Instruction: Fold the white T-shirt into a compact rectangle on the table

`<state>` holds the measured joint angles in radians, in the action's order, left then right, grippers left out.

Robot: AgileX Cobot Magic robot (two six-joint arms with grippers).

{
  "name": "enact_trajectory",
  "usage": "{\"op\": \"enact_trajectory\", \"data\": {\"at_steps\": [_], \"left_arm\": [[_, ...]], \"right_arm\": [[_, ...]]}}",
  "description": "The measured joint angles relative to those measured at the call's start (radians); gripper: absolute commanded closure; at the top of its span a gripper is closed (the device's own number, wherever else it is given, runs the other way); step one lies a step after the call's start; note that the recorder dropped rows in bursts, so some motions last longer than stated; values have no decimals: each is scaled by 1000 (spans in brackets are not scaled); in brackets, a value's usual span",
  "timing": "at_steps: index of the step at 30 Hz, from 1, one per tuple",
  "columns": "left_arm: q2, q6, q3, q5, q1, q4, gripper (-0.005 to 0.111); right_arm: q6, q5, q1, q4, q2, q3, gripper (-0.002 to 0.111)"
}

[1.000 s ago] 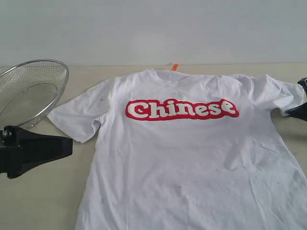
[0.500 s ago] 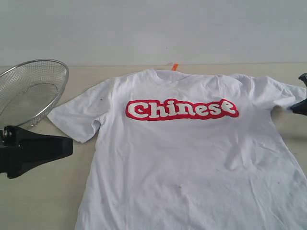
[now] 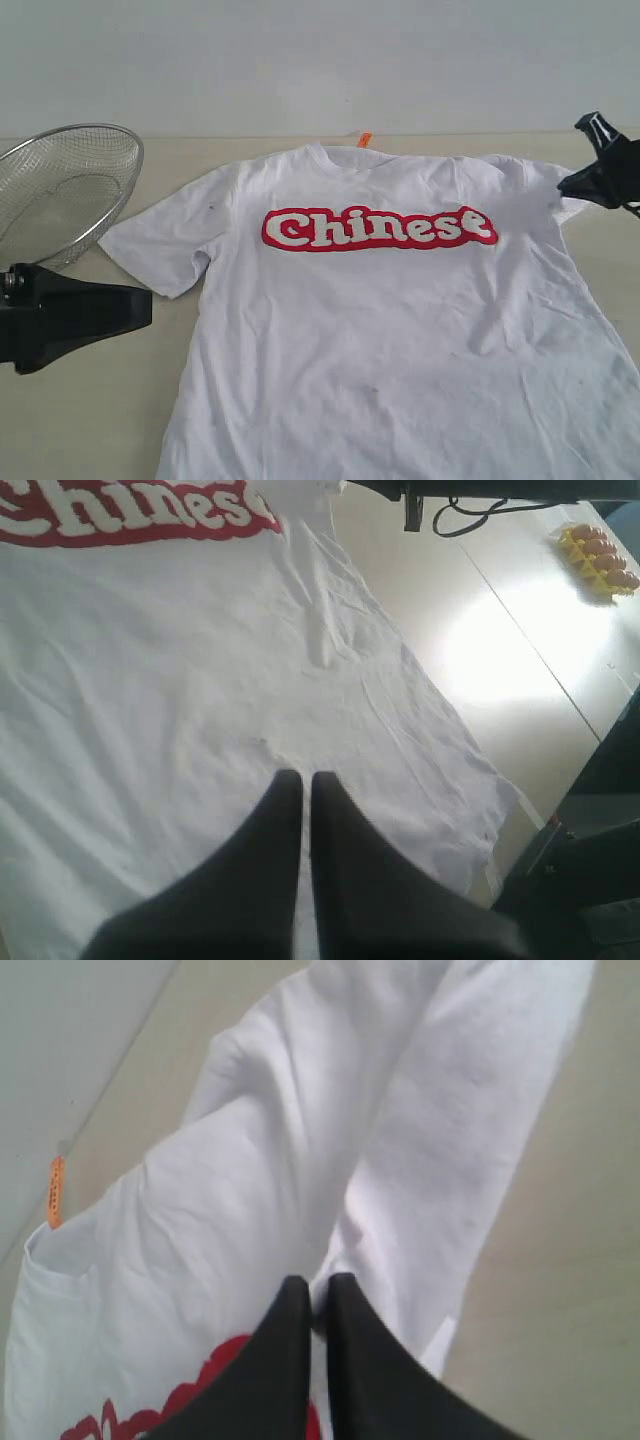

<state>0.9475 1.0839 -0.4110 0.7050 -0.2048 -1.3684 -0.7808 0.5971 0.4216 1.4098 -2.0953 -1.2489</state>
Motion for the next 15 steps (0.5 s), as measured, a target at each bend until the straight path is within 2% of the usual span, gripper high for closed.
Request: {"op": "enact_trajectory", "data": {"at_steps": [15], "left_arm": [[0, 2, 0, 14, 0, 0, 102]], "right_arm": [[-19, -41, -168, 0, 0, -6, 108]]}}
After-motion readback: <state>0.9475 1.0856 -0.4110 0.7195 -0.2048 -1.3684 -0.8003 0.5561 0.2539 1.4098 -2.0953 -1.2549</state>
